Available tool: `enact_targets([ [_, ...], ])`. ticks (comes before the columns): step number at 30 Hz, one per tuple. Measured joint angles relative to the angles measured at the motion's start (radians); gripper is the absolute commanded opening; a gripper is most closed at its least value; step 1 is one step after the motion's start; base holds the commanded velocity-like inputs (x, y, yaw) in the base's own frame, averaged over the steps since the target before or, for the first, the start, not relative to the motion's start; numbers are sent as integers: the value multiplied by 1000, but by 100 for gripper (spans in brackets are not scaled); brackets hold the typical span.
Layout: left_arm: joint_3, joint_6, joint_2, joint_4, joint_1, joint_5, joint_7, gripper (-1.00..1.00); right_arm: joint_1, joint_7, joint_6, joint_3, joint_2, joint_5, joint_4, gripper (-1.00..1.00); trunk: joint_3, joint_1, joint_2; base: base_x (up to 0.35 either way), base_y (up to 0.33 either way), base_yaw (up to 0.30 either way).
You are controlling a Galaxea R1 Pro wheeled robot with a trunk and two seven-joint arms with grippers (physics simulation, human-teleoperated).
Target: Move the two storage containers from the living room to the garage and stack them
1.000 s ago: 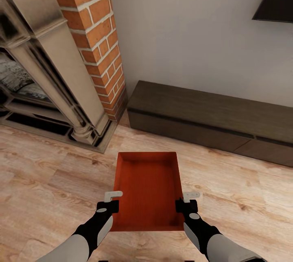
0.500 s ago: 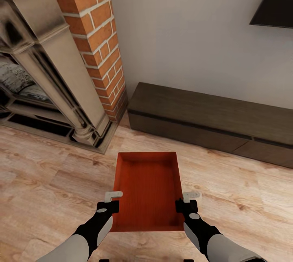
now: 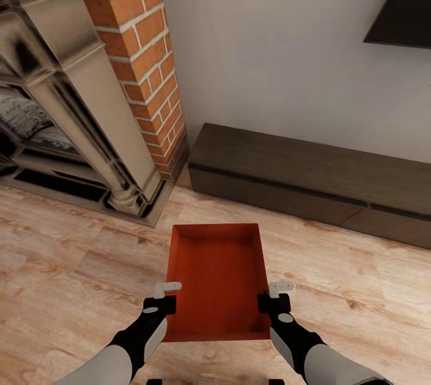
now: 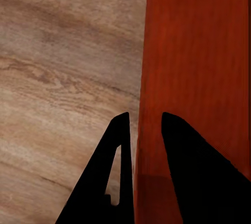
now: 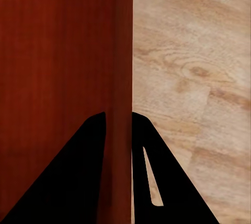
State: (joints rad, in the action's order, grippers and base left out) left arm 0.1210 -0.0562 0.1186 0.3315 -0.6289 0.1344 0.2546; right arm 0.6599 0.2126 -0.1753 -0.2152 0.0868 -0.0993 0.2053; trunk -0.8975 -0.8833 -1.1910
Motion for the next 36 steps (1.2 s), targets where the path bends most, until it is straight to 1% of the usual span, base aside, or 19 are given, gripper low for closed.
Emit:
enact_targets([
  [5, 0, 1, 5, -4, -1, 0, 1, -100, 0, 0, 0, -4, 0, -1, 0, -100, 16, 19, 35, 0, 0, 0],
  [9, 4, 5, 5, -22, -1, -5, 2, -100, 0, 2, -1, -20, 0, -7, -3, -100, 28, 35, 63, 0, 0, 0],
  [36, 1, 7, 5, -21, -1, -4, 0, -100, 0, 3, -2, -19, 0, -6, -2, -100, 113, 138, 252, 0, 0, 0],
])
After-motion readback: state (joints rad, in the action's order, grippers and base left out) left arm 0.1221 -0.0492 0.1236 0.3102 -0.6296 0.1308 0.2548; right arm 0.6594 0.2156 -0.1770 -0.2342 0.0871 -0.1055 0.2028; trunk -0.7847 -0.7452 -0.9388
